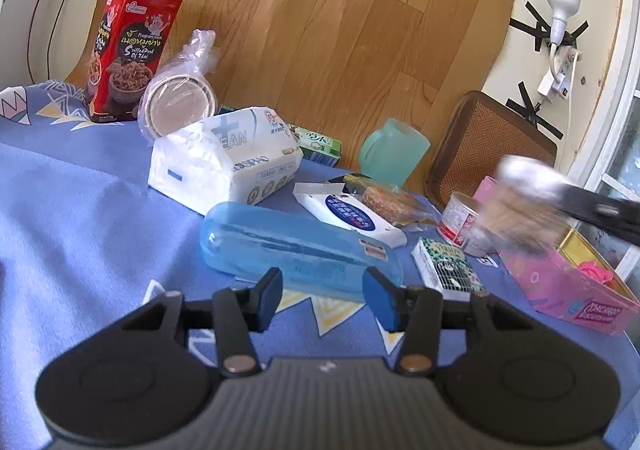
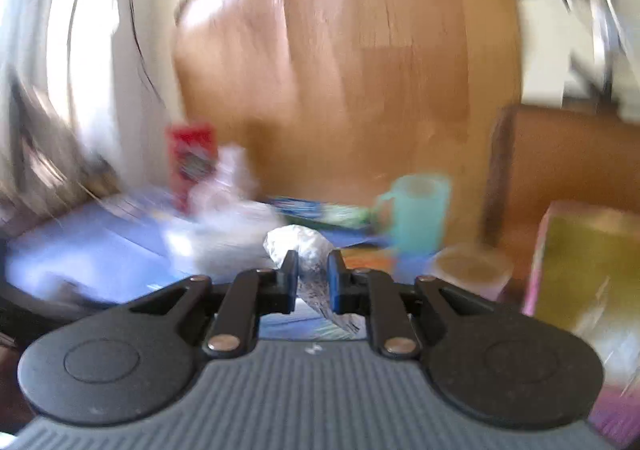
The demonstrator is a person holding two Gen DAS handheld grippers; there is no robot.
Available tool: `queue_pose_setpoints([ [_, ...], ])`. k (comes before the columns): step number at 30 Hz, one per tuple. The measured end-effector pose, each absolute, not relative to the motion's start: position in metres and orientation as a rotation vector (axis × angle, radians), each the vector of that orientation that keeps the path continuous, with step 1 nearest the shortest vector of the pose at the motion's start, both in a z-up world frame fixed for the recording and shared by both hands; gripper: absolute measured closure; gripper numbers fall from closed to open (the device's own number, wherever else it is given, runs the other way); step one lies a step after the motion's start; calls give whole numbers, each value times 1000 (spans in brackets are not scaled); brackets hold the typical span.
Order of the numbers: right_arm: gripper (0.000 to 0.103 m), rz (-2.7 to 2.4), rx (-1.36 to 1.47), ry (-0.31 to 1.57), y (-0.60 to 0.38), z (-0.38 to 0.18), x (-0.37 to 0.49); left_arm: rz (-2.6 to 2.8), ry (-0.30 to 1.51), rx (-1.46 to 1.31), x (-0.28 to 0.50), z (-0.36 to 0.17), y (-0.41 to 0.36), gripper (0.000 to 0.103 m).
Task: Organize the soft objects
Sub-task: 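Grasp the bag of cotton swabs with the right gripper, then take the swab bag with the left gripper and drop it into the tin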
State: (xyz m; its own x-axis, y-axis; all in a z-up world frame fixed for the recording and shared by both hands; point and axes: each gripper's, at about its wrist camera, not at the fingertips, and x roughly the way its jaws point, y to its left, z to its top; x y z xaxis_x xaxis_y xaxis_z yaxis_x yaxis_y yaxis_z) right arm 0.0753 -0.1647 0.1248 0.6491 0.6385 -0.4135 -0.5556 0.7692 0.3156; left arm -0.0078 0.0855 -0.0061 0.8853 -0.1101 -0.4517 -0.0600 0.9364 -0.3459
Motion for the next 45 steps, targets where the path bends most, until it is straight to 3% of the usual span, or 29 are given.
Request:
queue_pose_setpoints([
  [4,85,838,575,788,-205,103,70,-37,491,-373,-7,-7,88,54],
  [7,81,769,610,930,-209,66,67,-47,501,-364,-6,-6,86,54],
  [9,70,645,543,898,-212,54,63,-62,506,-353,-5,-6,85,54],
  [14,67,521,390,767,-218,61,42,-137,525,-370,-10,1,71,52],
  [22,46,644,130,747,-187,59,12,-337,647,-323,22,3,10,52],
  [24,47,646,48,747,-173,51,12,-379,695,-286,29,-5,-7,62],
  [25,52,651,-1,749,-165,48,11,-398,710,-279,29,-9,-14,64],
  [29,64,628,-61,665,-163,48,5,-401,656,-252,19,9,-28,66],
  [39,64,378,-27,412,-244,83,16,-590,512,-135,69,74,-132,66],
  [41,65,311,-28,405,-264,84,27,-601,518,-135,87,77,-157,58],
  [44,64,147,-68,401,-294,79,48,-587,526,-141,101,79,-180,56],
  [45,58,64,-89,411,-305,75,56,-584,525,-150,101,79,-182,56],
])
